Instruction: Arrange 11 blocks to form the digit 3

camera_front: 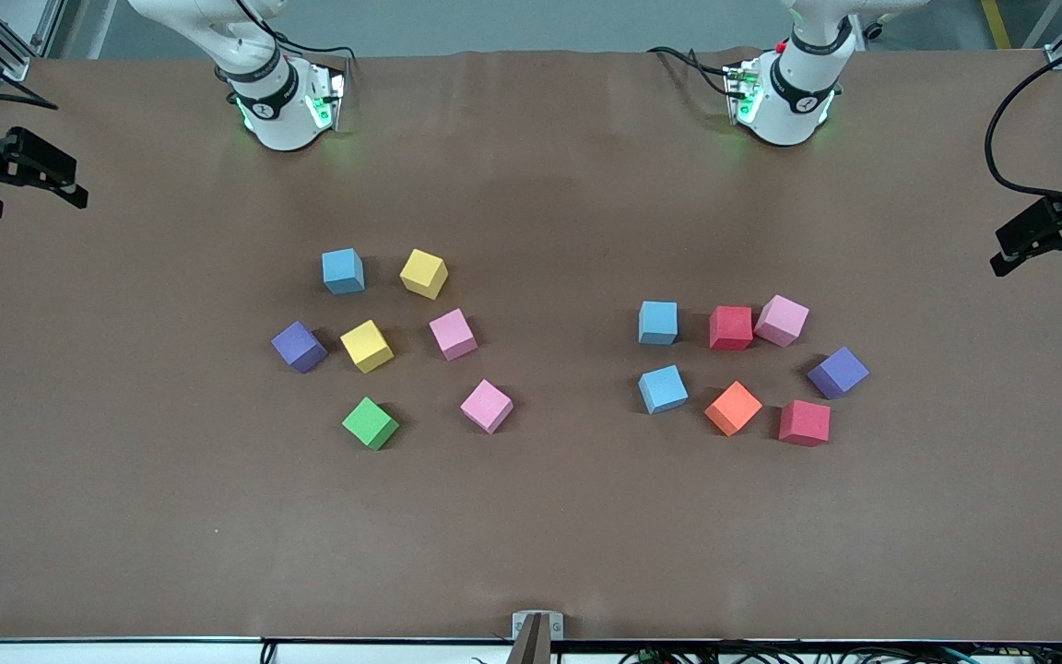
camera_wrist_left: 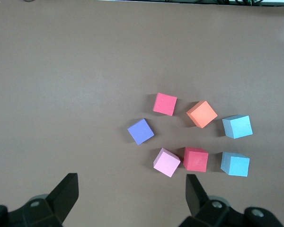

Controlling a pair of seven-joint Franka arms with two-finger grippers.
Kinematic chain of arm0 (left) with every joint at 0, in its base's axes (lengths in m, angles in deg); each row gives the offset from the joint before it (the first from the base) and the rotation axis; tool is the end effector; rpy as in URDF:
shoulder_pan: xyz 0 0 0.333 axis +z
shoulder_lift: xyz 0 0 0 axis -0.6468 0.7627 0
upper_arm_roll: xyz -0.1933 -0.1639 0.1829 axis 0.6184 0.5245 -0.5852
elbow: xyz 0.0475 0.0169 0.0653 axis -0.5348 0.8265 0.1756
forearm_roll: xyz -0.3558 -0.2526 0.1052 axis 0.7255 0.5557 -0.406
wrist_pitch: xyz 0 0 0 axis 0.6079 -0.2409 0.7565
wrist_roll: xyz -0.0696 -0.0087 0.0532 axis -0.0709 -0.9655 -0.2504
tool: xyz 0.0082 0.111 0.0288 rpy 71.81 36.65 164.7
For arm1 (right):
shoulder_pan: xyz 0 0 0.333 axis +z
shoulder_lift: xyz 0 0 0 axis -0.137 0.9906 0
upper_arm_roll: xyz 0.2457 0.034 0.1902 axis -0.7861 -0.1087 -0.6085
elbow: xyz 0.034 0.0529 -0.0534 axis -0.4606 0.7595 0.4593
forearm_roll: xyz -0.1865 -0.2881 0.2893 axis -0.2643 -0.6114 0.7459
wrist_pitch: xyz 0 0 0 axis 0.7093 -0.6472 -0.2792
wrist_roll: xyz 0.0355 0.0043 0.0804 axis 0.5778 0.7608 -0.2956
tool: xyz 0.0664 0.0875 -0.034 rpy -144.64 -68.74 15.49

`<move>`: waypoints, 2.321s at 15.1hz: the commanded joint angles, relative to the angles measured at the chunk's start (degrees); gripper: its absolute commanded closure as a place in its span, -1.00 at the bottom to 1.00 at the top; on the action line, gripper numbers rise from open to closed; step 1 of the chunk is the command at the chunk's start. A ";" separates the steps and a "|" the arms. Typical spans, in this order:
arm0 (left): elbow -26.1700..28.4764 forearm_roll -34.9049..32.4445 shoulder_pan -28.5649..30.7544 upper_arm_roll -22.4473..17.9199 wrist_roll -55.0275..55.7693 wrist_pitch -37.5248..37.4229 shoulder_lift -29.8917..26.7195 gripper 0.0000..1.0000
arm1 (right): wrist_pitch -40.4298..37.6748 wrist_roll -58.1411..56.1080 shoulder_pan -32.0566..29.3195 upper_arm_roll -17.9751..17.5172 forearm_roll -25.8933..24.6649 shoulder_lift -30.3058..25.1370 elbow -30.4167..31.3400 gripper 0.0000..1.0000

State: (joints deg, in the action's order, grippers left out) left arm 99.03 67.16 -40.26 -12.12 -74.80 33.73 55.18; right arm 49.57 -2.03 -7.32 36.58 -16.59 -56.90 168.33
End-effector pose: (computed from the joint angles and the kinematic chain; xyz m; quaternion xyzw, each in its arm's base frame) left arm 0.6267 -0.0041 0.6386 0.9982 0.0133 0.0585 0.0029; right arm 0.5738 -0.0022 0.6594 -0.9984 -0.0517 0.0136 0.0209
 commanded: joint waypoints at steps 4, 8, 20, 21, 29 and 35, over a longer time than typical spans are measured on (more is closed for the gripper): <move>-0.35 1.20 -0.30 -0.21 -0.91 -1.21 -0.46 -1.00 | 2.74 0.53 -0.47 -0.33 0.67 -4.41 5.19 -1.00; -0.26 1.20 -0.21 -0.21 -0.55 -1.21 -0.46 -1.00 | 2.39 0.27 0.14 -0.51 0.06 -4.50 5.01 -1.00; 3.68 0.59 -0.13 -0.39 -0.55 0.97 10.60 -1.00 | 0.10 1.84 0.23 -0.15 -1.18 -4.41 5.01 -1.00; 6.04 0.59 -0.21 -0.30 -0.55 4.12 10.78 -1.00 | 0.10 2.89 0.23 -0.24 -1.09 -4.32 5.01 -1.00; 14.94 0.59 -2.32 -0.04 -0.46 28.04 20.97 -1.00 | 1.07 2.29 0.32 -0.24 -0.91 -4.58 5.01 -1.00; 12.49 1.03 -4.43 0.49 -0.46 35.97 29.14 -1.00 | 1.42 2.29 0.41 -0.24 -0.91 -4.67 5.01 -1.00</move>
State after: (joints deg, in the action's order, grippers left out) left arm 113.90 67.16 -44.39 -11.64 -74.69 69.02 81.79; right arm 50.60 -0.21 -6.84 36.57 -17.21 -59.84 171.80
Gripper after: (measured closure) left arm 0.000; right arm 0.000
